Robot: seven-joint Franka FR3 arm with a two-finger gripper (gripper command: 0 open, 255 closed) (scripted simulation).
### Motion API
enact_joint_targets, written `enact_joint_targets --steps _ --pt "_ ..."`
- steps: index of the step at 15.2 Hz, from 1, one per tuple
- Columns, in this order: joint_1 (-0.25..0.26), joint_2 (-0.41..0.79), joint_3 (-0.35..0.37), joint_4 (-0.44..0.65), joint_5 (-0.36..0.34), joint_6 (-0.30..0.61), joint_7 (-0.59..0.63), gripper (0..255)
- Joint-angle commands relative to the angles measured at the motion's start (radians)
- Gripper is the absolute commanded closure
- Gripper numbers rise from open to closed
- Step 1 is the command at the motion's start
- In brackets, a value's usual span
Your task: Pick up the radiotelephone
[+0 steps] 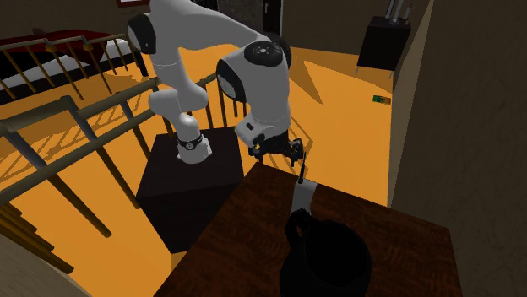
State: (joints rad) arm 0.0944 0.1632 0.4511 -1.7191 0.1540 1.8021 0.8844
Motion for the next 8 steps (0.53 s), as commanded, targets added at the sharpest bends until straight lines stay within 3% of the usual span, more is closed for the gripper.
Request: enact_joint_targets --steps 1,7,8 --pt "0.024 0.085 0.006 0.087 -0.02 -0.01 0.054 0" --pt "0.121 0.355 -0.001 0.398 -0.081 -0.067 0.182 0" --pt "0.121 0.355 -0.003 0.386 -0.081 -0.054 0.179 0"
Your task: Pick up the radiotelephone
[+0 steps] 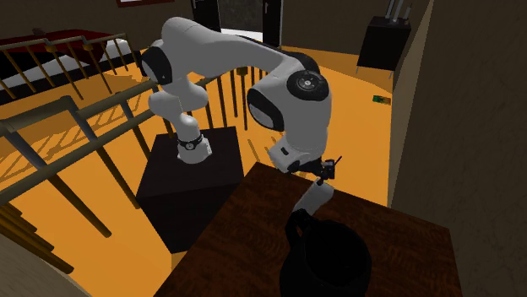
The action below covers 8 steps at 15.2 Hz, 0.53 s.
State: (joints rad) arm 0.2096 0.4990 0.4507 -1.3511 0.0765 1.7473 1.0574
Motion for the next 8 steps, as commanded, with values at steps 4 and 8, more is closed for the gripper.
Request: enact_joint_targets --steps 4,8 --pt "0.003 0.025 -0.005 -0.028 -0.004 0.05 -0.003 0" --pt "0.002 0.03 -0.006 -0.055 -0.005 0.081 -0.008 0"
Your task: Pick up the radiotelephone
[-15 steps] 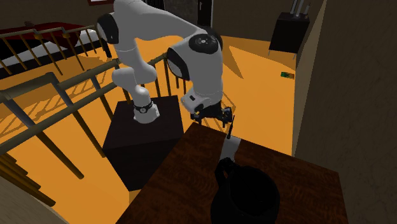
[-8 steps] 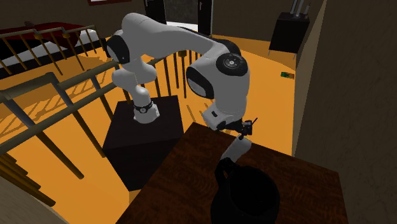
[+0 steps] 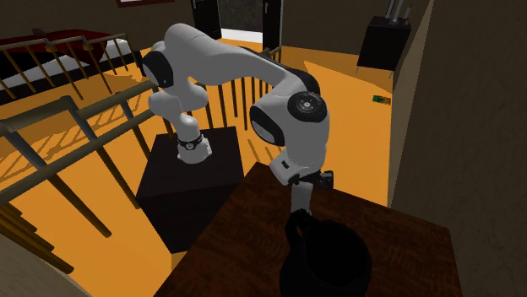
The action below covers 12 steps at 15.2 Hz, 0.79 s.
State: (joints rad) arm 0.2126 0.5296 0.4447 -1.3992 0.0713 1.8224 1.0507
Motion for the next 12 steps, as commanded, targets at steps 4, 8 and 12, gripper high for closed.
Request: enact_joint_targets --steps 4,8,12 --pt "-0.001 -0.002 0.0 -0.009 0.001 0.007 -0.002 255" --pt "-0.002 -0.004 0.0 -0.011 0.001 0.007 -0.002 255" --pt "0.0 -0.005 0.001 0.014 0.001 -0.018 0.003 255"
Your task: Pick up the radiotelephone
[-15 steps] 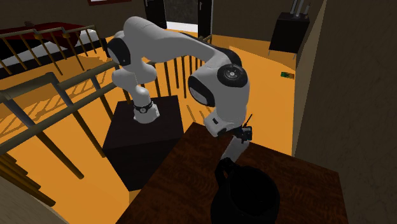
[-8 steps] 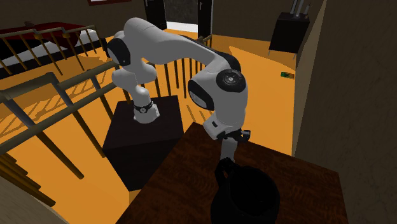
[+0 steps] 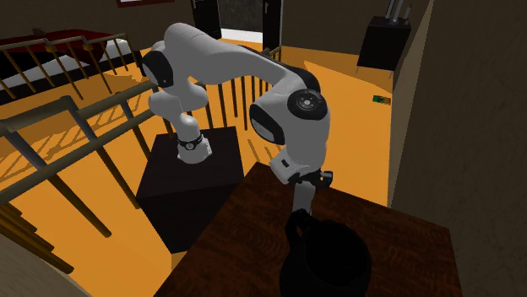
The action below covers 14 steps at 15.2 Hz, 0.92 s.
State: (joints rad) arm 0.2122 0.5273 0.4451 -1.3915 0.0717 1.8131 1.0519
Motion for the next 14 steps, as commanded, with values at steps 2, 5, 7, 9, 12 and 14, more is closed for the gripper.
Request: enact_joint_targets --steps 2,5,7,9,12,14 --pt "0.001 -0.006 0.002 0.028 0.001 -0.033 0.006 255" --pt "0.004 -0.009 0.004 0.063 0.001 -0.07 0.013 255" --pt "0.006 -0.01 0.004 0.089 0.001 -0.096 0.018 255" --pt "0.008 -0.01 0.005 0.117 0.001 -0.122 0.023 255" --pt "0.013 -0.007 0.006 0.162 -0.001 -0.163 0.031 255" --pt "0.015 -0.005 0.007 0.18 -0.002 -0.179 0.035 255"
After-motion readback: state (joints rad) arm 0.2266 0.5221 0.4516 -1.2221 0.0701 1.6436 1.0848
